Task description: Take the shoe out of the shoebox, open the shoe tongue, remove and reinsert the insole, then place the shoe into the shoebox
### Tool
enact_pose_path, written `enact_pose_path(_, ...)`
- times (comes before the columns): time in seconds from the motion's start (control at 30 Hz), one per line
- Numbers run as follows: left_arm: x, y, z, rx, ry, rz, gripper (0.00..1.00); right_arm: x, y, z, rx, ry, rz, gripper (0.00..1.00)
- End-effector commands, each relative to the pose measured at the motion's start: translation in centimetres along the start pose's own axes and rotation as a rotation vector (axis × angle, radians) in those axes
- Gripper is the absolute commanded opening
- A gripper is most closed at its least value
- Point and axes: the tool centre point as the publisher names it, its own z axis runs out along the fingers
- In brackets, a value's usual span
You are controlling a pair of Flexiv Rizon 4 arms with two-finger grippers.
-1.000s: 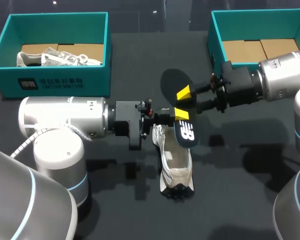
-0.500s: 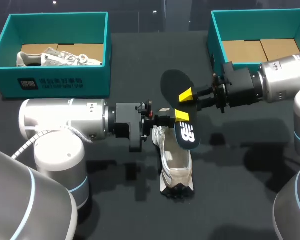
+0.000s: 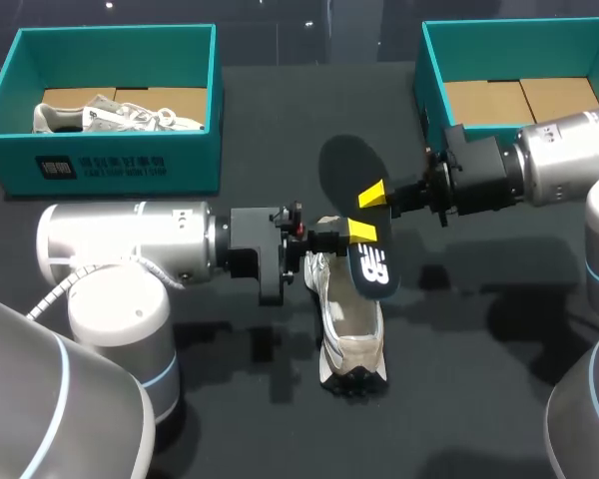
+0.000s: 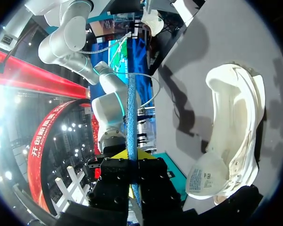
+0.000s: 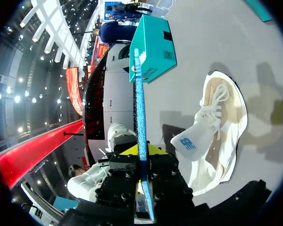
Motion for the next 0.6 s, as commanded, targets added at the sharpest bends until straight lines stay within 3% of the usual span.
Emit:
enact_pose_path(0.03, 0.2, -0.3, 0.0, -0.015, 0.002, 0.0, 0.0, 0.0, -0.1, 0.2, -0.001, 0.003, -0.002, 0.0)
enact_pose_path(0.07, 0.1, -0.2, 0.0, -0.019, 0.004, -0.004, 0.0, 0.0, -0.2, 0.2, -0.001, 0.004, -0.004, 0.0)
enact_pose_path(0.1, 0.0, -0.2, -0.2, -0.024, 0.005, -0.013, 0.16, 0.0, -0.2, 0.2, -0.001, 0.006, -0.005, 0.0)
enact_pose_path(0.13, -0.2, 0.0, -0.5, -0.027, 0.005, -0.034, 0.52, 0.0, -0.3, 0.2, -0.001, 0.007, -0.005, 0.0)
enact_pose_path(0.17, -0.5, 0.1, -0.9, -0.028, 0.008, -0.037, 1.0, 0.0, -0.4, 0.2, -0.001, 0.007, -0.006, 0.0)
enact_pose_path(0.43, -2.2, 1.1, -5.9, -0.001, 0.087, -0.107, 1.0, -0.5, -1.9, 0.0, -0.014, 0.028, -0.006, 0.0)
enact_pose_path(0.5, -2.5, 1.6, -7.2, 0.015, 0.142, -0.043, 1.0, -0.7, -2.2, 0.3, -0.013, 0.039, -0.003, 0.0)
enact_pose_path(0.6, -2.5, 1.6, -7.2, 0.015, 0.142, -0.043, 1.0, -0.9, -2.8, 0.7, 0.007, 0.066, -0.001, 0.0)
